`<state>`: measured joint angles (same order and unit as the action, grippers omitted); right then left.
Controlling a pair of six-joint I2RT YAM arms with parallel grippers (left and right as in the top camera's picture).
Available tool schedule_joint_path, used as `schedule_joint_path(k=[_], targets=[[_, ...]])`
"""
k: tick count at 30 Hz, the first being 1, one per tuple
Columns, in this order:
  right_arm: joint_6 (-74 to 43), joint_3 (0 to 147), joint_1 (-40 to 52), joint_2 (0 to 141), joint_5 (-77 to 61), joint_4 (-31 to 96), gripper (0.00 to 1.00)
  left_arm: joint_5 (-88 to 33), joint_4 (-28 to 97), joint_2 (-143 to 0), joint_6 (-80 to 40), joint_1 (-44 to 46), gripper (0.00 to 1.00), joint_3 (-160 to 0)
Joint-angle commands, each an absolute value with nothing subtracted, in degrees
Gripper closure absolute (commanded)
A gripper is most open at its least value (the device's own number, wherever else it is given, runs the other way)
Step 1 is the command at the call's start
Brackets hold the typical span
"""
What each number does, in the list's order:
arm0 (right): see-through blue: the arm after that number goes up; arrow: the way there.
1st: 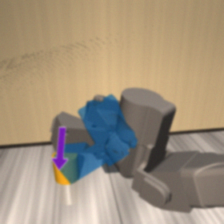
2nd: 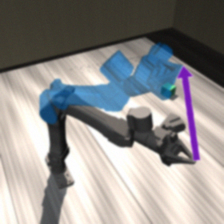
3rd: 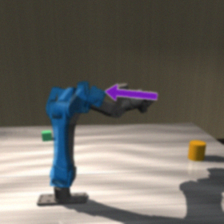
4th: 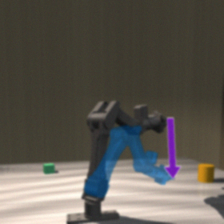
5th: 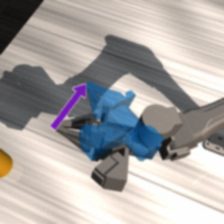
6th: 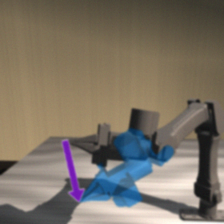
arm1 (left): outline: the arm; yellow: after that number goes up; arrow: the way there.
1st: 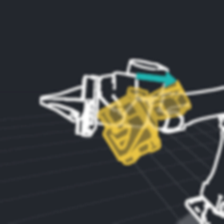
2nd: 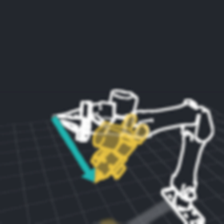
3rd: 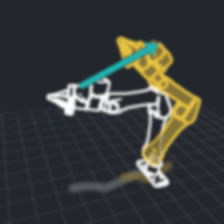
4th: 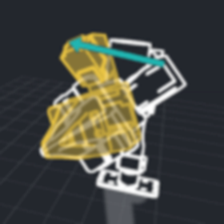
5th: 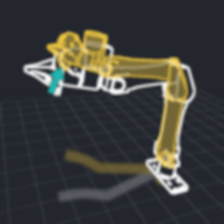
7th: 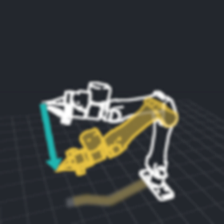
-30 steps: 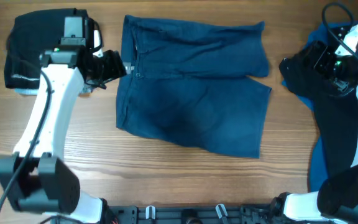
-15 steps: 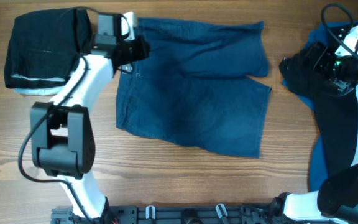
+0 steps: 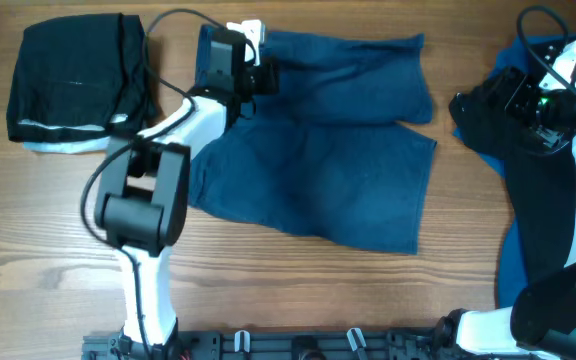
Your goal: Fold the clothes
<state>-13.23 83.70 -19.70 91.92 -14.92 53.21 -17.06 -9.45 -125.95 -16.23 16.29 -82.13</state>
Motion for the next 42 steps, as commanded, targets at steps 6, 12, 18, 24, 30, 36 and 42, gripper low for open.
schedule_joint_path(k=[6,12,18,24,30,36,42], targets=[[-13.67,83.37,-19.73,92.42,-14.15,53.19,0.0,-1.56,-21.47,-134.41,-17.08,16.12,0.93,-82.08],[-13.65,83.37,-19.73,92.42,-14.15,53.19,0.0,1.21,-32.29,-142.63,-17.1,14.63,0.92,-83.61],[-13.67,83.37,-19.73,92.42,-14.15,53.17,0.0,-0.58,-32.4,-143.87,-16.4,11.38,0.92,-89.41],[-13.67,83.37,-19.73,92.42,-14.15,53.19,0.0,-6.17,-25.47,-126.76,-16.93,12.43,0.82,-91.57],[-13.67,83.37,-19.73,92.42,-14.15,53.17,0.0,-6.17,13.5,-112.2,-16.91,11.22,0.23,-91.57],[-13.67,83.37,-19.73,92.42,-14.15,53.19,0.0,-6.7,33.45,-113.23,-14.87,7.44,0.06,-91.39],[-13.67,83.37,-19.73,92.42,-14.15,53.19,0.0,-7.38,35.42,-117.3,-6.15,5.45,0.28,-91.22]])
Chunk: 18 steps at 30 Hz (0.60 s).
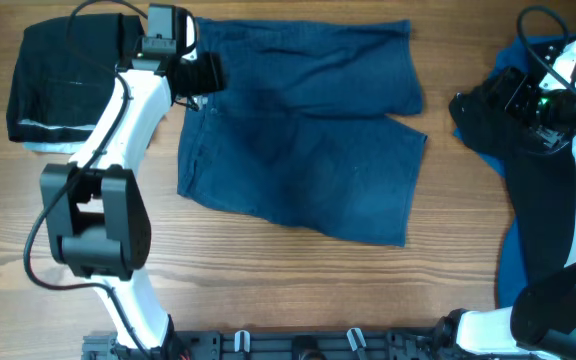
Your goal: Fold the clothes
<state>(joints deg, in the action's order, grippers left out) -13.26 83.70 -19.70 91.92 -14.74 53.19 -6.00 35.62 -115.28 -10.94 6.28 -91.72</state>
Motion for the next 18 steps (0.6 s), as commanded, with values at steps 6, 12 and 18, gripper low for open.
schedule_joint_path(k=[6,12,18], targets=[[-13.69,83.37,-19.73,92.42,-14.15,53.19,0.0,-12.78,35.9,-121.23,-6.17,5.3,0.22,-91.09],[-13.65,83.37,-19.73,92.42,-14.13,53.19,0.0,-13.06,35.03,-125.73,-6.2,5.34,0.16,-91.09],[-13.67,83.37,-19.73,92.42,-14.15,53.19,0.0,-13.1,35.05,-126.02,-6.26,5.41,0.12,-91.09]])
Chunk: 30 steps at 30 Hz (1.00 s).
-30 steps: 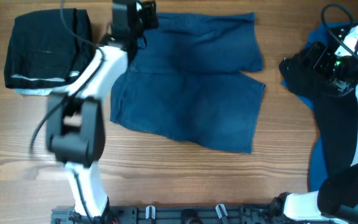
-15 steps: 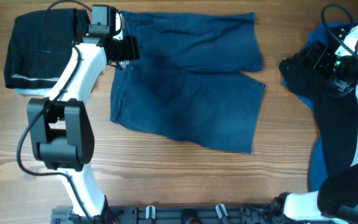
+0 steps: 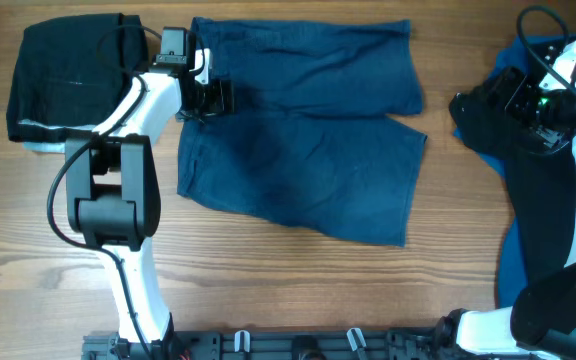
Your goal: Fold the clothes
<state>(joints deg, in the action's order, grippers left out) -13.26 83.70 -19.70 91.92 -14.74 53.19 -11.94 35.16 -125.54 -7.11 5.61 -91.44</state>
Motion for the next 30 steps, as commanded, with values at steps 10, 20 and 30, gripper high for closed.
schedule_joint_path(k=[10,20,30], targets=[[-13.67,83.37,-19.73,92.42,-14.15,53.19,0.0,-14.15,34.96,-126.45,-6.42,5.56,0.21,-91.09],[-13.69,83.37,-19.73,92.42,-14.15,53.19,0.0,-14.15,35.14,-126.21,-6.42,5.54,0.5,-91.09],[-13.67,83.37,-19.73,92.42,-14.15,53.19,0.0,-14.11,35.7,-121.25,-6.42,5.45,0.79,-91.22]])
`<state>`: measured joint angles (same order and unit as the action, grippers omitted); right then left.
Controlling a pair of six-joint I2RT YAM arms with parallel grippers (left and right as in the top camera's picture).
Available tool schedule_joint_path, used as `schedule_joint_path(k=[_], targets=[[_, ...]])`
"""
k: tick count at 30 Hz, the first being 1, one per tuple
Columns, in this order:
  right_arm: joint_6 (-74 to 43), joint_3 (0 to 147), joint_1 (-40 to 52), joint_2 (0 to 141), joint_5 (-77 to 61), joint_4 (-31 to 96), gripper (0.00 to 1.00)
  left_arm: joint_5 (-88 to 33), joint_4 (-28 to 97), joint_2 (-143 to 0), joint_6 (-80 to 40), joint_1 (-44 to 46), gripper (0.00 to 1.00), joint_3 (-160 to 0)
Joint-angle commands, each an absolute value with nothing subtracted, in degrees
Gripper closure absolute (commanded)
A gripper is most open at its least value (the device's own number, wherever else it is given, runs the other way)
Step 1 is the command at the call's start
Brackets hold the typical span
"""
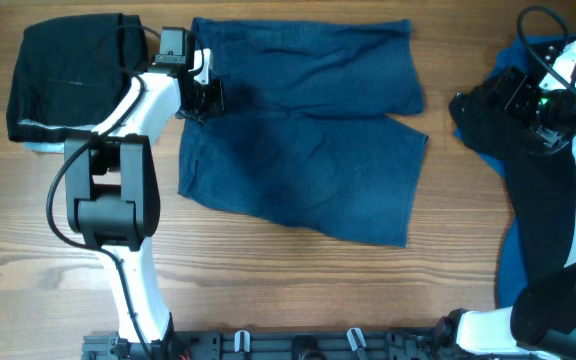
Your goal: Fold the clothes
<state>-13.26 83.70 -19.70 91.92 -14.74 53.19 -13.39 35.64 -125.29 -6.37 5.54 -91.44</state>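
Blue denim shorts (pixel 308 150) lie spread flat in the middle of the table, waistband to the left and legs to the right. My left gripper (pixel 208 96) is down on the waistband near its upper end; the overhead view does not show whether its fingers are closed on the cloth. My right gripper (pixel 473 108) rests at the far right over a dark garment (pixel 538 210), black against black, so its state is unreadable. A folded black garment (pixel 73 75) lies at the top left.
Blue cloth (pixel 513 270) shows under the dark garment along the right edge. The left arm's cable loops over the folded black garment. The arm bases and a rail sit along the front edge.
My left gripper has shifted very slightly left on the waistband and looks a little narrower. The shorts and the right arm have not moved.
At first my left gripper was at the top left corner of rumpled shorts lying further right. Then the shorts lay flatter and further left, with the gripper at their upper left corner. Later it sat lower on the waistband, where it remains.
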Motion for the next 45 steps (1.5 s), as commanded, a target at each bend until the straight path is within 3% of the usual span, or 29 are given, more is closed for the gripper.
schedule_joint_path(k=[1,4,6,7,11,14,21,34,40,45], targets=[[-13.67,83.37,-19.73,92.42,-14.15,53.19,0.0,-14.11,35.68,-120.7,-6.42,5.45,0.78,-91.22],[-13.67,83.37,-19.73,92.42,-14.15,53.19,0.0,-14.11,35.9,-120.79,-6.42,5.45,0.71,-91.18],[-13.65,83.37,-19.73,92.42,-14.15,53.19,0.0,-14.06,36.53,-120.88,-6.39,5.45,0.48,-91.13],[-13.67,83.37,-19.73,92.42,-14.15,53.19,0.0,-13.85,36.53,-120.9,-6.39,5.45,0.43,-91.13],[-13.67,83.37,-19.73,92.42,-14.15,53.19,0.0,-11.14,36.49,-121.71,-6.33,5.43,0.32,-91.07],[-13.69,83.37,-19.73,92.42,-14.15,53.17,0.0,-10.87,35.57,-122.98,-4.99,5.45,0.32,-91.07],[-13.67,83.37,-19.73,92.42,-14.13,53.19,0.0,-11.09,32.34,-126.41,-1.69,5.45,0.21,-91.07],[-13.67,83.37,-19.73,92.42,-14.15,53.19,0.0,-16.97,31.09,-130.3,-1.72,5.45,0.23,-91.07],[-13.69,83.37,-19.73,92.42,-14.15,53.19,0.0,-18.63,31.46,-129.23,-1.72,5.45,0.5,-91.09],[-13.67,83.37,-19.73,92.42,-14.15,53.19,0.0,-18.61,31.99,-127.0,-1.72,5.45,0.6,-91.09]])
